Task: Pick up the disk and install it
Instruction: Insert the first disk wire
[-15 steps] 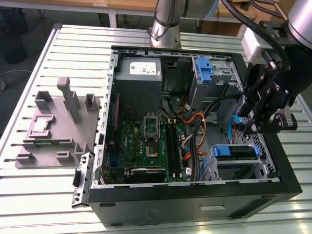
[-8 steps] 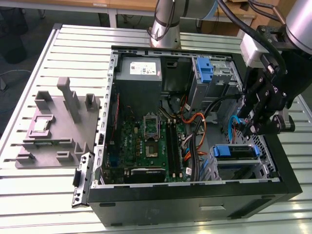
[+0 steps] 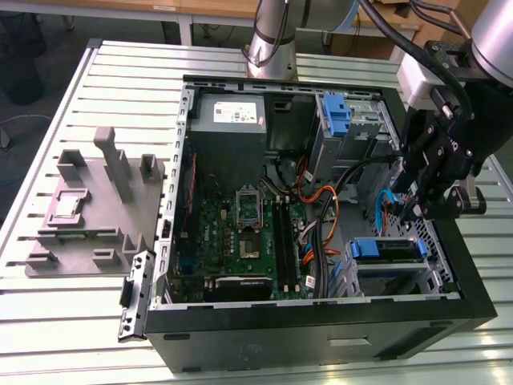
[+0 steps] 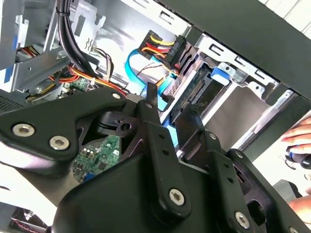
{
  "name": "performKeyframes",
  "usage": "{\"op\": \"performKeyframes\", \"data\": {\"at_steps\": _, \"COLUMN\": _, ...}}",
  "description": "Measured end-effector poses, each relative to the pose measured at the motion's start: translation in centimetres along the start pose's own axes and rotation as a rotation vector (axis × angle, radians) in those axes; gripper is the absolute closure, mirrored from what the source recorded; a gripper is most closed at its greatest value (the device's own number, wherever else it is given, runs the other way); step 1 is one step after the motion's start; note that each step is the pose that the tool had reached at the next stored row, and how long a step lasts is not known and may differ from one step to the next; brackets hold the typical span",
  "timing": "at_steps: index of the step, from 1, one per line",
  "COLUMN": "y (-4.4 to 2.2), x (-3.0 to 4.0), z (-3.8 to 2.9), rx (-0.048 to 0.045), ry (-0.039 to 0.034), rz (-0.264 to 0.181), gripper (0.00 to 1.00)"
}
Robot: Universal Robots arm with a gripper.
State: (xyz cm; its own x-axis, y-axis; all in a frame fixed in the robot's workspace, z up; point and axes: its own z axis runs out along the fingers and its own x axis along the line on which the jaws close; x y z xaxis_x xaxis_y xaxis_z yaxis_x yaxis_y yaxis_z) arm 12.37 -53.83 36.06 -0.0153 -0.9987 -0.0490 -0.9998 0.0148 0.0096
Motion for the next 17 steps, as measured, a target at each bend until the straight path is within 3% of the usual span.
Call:
{"op": "performKeyframes", "data": {"at_steps": 7, "y": -0.06, "x": 0.00, "z": 0.51, "rx": -0.0028, "ry": 0.0000, "rz": 0.000, "gripper": 0.58}}
{"op": "performKeyframes", "data": {"at_steps": 17, "y": -0.07, "x": 0.32, "z": 0.82, "rx": -0.0256, "ry": 0.0030, "rz": 0.003, "gripper": 0.58}}
